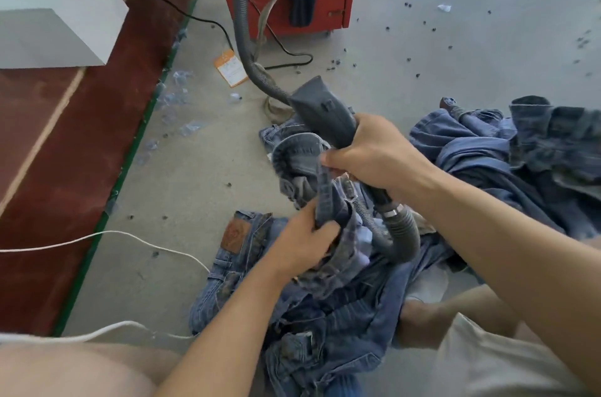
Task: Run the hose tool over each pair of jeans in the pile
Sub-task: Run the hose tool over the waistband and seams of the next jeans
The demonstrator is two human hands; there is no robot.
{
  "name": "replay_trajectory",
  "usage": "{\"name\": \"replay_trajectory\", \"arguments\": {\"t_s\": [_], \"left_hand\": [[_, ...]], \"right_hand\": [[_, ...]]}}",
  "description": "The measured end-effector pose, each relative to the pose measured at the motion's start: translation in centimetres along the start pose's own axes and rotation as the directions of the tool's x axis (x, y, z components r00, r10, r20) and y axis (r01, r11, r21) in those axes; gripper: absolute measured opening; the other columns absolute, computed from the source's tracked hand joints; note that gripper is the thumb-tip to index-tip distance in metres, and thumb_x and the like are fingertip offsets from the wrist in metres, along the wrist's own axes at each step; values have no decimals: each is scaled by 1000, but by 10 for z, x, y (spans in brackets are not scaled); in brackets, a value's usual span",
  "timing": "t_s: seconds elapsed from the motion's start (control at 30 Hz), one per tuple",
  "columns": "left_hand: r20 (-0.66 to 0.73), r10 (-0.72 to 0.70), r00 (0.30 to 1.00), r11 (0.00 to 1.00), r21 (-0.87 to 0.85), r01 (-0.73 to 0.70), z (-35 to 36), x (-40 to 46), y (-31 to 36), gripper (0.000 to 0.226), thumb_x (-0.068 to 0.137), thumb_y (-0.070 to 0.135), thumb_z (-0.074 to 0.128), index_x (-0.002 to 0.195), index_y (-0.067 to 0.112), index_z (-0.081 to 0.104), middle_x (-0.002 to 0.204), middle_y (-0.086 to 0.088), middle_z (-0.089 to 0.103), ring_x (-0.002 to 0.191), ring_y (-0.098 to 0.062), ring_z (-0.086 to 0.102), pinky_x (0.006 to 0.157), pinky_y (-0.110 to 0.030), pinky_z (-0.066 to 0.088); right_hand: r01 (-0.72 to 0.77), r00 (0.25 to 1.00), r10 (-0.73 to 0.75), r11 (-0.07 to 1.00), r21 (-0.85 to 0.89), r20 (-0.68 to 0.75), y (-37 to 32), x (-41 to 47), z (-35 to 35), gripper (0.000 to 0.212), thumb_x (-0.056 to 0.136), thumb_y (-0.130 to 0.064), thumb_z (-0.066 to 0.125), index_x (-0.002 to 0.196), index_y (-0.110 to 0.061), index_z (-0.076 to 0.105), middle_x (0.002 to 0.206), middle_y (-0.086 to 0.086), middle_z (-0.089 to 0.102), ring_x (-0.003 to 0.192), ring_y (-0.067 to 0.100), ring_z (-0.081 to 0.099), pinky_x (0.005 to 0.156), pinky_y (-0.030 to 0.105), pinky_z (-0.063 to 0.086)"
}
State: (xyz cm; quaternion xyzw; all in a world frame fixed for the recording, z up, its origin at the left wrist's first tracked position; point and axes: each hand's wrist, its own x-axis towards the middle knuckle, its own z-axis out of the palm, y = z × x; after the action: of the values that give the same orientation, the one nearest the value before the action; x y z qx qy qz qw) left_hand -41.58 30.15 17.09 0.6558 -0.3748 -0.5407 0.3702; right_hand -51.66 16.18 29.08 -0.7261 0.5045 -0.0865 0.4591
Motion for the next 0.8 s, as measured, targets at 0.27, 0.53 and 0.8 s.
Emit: {"name": "replay_trajectory", "arguments": {"t_s": [0.27, 0.53, 0.8], "left_hand": [[-254, -694, 674, 376, -926, 38, -102, -16, -73, 41, 99, 42, 42, 85, 15, 69, 78, -13, 70, 76, -28, 66, 80, -38, 53], [-262, -862, 434, 490, -652, 579, -83, -12, -97, 33, 99, 15, 62, 130, 19, 50, 123, -18, 61, 110, -45, 64, 92, -71, 49], [-235, -749, 619, 386, -915, 120, -79, 39, -53, 25, 107, 4, 32, 93, 3, 54, 90, -11, 54, 76, -21, 56, 55, -22, 55]], "right_hand": [[-5, 997, 0, 998, -63, -83, 21, 10, -42, 24, 84, -19, 77, 102, -11, 64, 69, 10, 75, 64, 24, 72, 66, 45, 61], [276, 938, -346, 799, -534, -34, 36, 14, -43, 21, 90, -24, 65, 101, -18, 48, 77, 5, 57, 64, 24, 50, 54, 35, 32], [239, 876, -432, 776, -584, -215, -2, 43, -70, 25, 92, -21, 65, 113, -12, 56, 88, 9, 57, 75, 31, 52, 66, 35, 38]]}}
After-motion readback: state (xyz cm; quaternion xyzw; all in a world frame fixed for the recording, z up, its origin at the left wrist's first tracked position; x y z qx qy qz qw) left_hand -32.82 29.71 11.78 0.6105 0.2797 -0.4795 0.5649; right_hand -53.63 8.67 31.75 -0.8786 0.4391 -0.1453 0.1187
